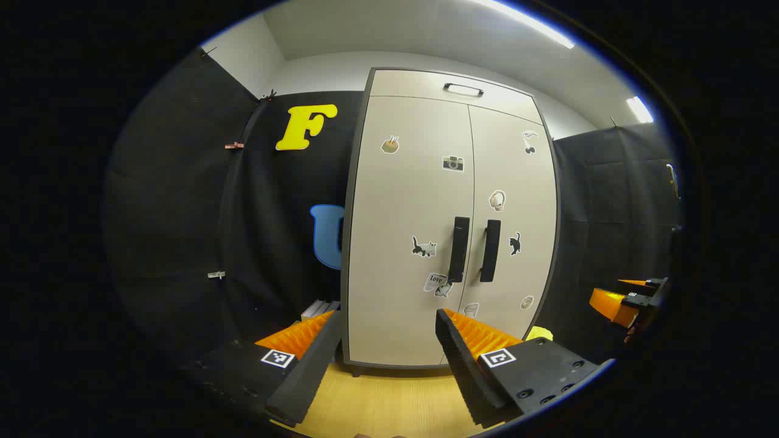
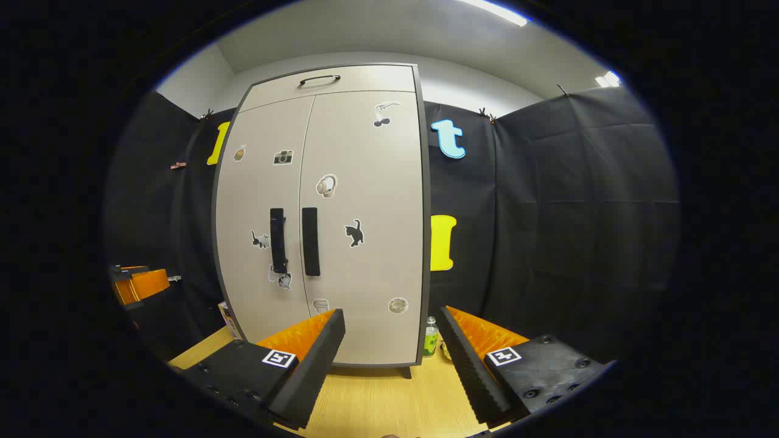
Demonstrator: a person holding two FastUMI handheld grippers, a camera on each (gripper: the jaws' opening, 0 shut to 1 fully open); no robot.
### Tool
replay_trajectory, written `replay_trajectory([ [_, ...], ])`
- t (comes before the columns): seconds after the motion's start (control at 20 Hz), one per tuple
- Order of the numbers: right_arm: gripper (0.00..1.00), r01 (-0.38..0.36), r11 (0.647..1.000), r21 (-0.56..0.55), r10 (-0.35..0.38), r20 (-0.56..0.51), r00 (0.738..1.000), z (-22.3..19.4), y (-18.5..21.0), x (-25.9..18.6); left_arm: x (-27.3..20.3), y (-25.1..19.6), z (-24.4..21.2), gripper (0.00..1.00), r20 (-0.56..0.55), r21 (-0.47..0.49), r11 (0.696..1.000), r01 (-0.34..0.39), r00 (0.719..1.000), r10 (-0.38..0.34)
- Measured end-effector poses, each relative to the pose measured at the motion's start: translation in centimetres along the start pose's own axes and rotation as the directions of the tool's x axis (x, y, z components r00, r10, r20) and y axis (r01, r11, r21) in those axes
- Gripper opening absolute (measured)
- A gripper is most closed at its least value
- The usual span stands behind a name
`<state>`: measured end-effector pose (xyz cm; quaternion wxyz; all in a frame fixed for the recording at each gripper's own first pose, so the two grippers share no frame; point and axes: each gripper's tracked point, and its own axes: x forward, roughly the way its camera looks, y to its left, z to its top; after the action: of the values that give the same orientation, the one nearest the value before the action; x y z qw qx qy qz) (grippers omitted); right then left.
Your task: Open the right door of the double-door shoe cabinet with the right hand, and open the left door with the left hand.
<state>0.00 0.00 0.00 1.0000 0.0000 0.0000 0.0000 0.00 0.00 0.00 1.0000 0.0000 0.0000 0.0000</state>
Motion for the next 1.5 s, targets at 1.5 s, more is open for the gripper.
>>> replay_trajectory([
  [1.5, 0.98, -0.114, 0.993, -0.008, 0.114, 0.026, 0.993, 4.7, 6.2, 6.6, -0.2, 1.4, -2.3, 0.95, -0.059, 0.022, 0.999, -0.027, 0.998, 0.028],
])
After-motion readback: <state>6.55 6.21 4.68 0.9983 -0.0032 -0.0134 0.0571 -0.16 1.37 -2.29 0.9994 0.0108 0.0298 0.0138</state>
